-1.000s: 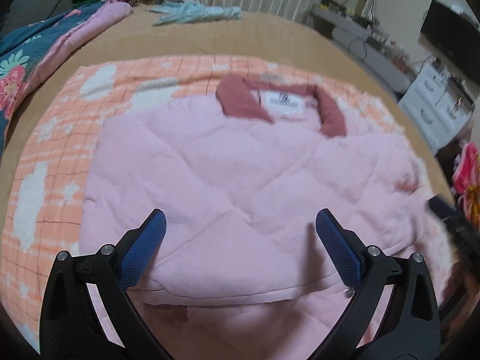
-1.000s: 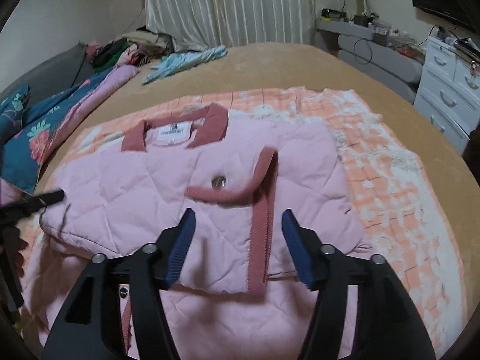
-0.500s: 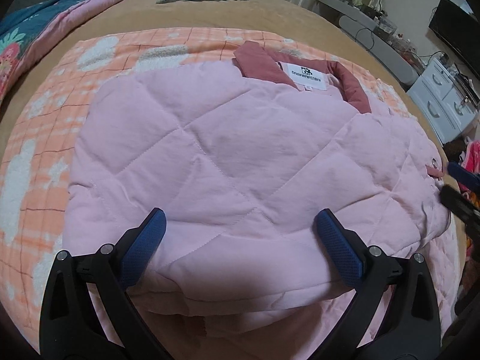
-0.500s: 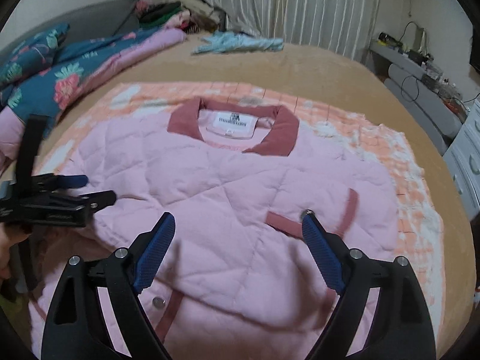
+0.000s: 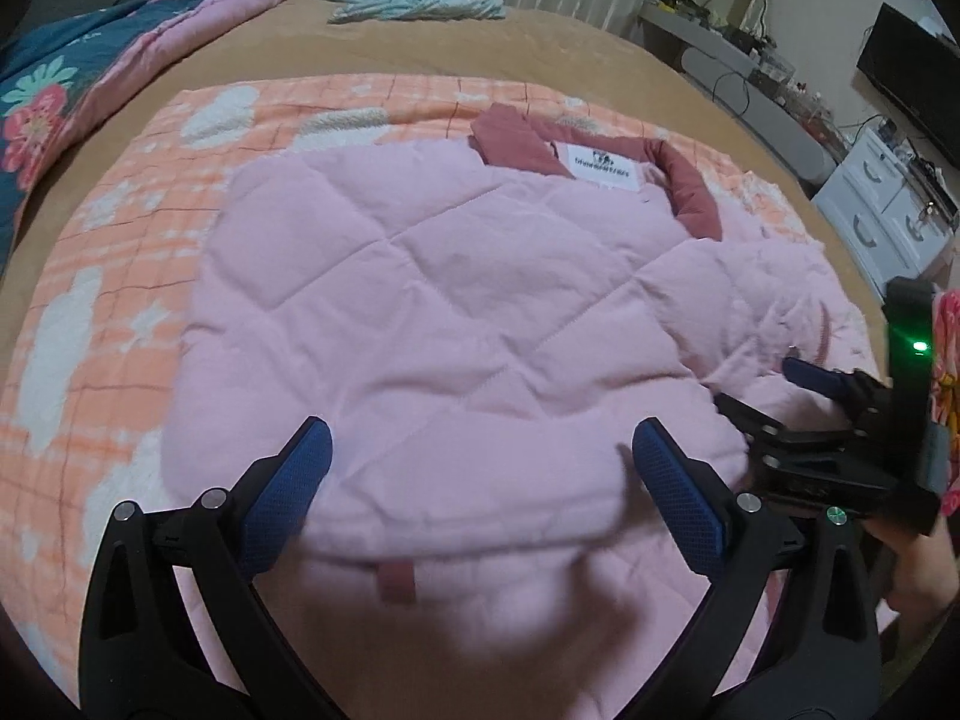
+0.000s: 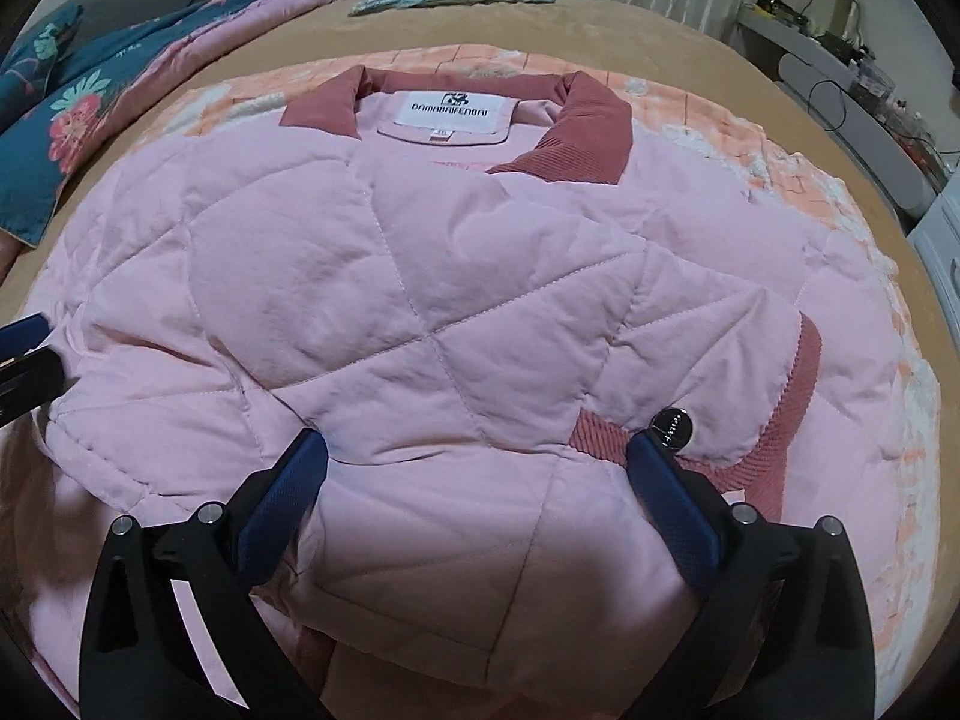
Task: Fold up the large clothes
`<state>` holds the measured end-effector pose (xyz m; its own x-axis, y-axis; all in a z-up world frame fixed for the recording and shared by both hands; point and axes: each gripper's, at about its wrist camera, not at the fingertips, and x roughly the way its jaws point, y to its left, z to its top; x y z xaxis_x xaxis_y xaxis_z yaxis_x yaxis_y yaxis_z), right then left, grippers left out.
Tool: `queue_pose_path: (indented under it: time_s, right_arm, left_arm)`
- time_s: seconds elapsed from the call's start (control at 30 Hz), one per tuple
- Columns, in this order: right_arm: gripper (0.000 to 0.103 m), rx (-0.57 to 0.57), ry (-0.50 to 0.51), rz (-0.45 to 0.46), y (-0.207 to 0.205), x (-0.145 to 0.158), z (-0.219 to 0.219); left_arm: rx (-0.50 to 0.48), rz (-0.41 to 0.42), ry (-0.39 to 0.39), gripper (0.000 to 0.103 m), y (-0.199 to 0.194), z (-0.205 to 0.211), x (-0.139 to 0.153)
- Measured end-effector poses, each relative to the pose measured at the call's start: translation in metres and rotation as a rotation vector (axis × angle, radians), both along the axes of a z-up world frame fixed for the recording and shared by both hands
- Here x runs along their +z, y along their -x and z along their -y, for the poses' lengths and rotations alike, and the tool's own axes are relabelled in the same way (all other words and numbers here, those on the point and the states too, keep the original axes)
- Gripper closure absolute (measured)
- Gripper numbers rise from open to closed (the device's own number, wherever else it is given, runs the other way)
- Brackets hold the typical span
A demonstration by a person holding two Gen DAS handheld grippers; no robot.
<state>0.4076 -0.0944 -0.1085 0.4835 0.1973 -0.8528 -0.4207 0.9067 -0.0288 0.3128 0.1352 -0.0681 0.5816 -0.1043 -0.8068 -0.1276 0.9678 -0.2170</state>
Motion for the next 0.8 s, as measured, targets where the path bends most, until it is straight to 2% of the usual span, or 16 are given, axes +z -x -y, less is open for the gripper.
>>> queue_pose_path:
  time_s: [0.13,0.43,0.67,0.8]
  right_arm:
    - [0.004,-0.021,-0.036,0.036,0.018,0.014,0.008]
    - [0.004,-0.012,-0.182,0.139,0.100,0.070,0.047]
    - [0.004,-0.060,-0.266,0.148,0.145,0.090,0.074]
    - [0.004,-0.084,-0.278,0.156,0.162,0.098,0.087]
  left_arm:
    - [-0.001,0.019,0.043,0.009,0.022,-0.003,0.014]
    - [-0.003,0.066,0.052,0.009,0.060,0.004,0.032]
    - [-0.017,0.094,0.064,0.009,0.088,0.012,0.044]
    - [-0.017,0.115,0.066,0.009,0.101,0.015,0.053]
